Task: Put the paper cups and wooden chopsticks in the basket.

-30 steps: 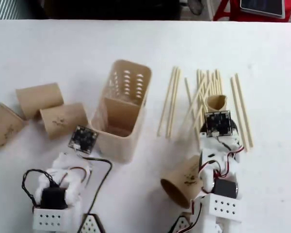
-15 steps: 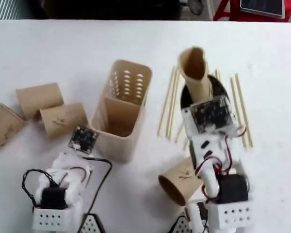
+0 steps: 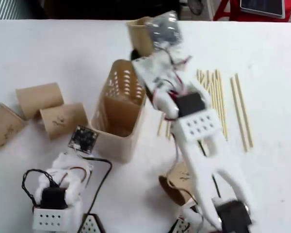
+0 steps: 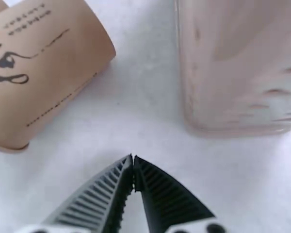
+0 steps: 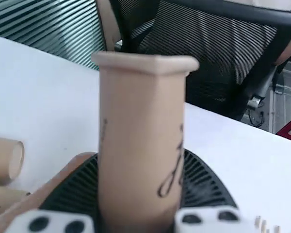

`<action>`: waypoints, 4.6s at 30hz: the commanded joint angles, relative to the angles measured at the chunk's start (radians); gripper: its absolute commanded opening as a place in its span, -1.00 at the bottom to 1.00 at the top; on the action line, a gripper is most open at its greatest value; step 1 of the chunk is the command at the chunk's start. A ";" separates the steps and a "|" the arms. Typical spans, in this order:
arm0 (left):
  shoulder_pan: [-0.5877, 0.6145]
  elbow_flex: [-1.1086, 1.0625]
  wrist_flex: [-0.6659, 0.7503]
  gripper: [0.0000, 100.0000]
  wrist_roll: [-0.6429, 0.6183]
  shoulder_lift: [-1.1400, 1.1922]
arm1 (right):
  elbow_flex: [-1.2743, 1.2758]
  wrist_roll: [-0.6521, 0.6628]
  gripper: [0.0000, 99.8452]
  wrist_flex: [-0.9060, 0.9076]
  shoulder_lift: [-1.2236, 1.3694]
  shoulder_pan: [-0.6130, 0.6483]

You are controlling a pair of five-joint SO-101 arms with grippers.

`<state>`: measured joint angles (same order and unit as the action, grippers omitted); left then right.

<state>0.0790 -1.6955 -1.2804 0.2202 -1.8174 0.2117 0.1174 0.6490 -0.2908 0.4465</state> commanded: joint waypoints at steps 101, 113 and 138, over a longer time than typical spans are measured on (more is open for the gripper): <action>-0.010 0.002 -0.006 -0.95 0.005 -0.007 | 0.318 0.137 -0.40 0.165 -0.711 -0.093; -0.010 0.002 -0.006 -0.95 0.005 -0.007 | 0.097 0.140 -0.94 -0.240 -0.255 -0.097; -0.010 0.002 -0.006 -0.95 0.005 -0.007 | 0.060 0.144 -0.90 0.019 -0.189 0.140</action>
<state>0.0790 -1.6955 -1.2804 0.2202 -1.8174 0.2869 0.2524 0.6091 -0.4242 0.5324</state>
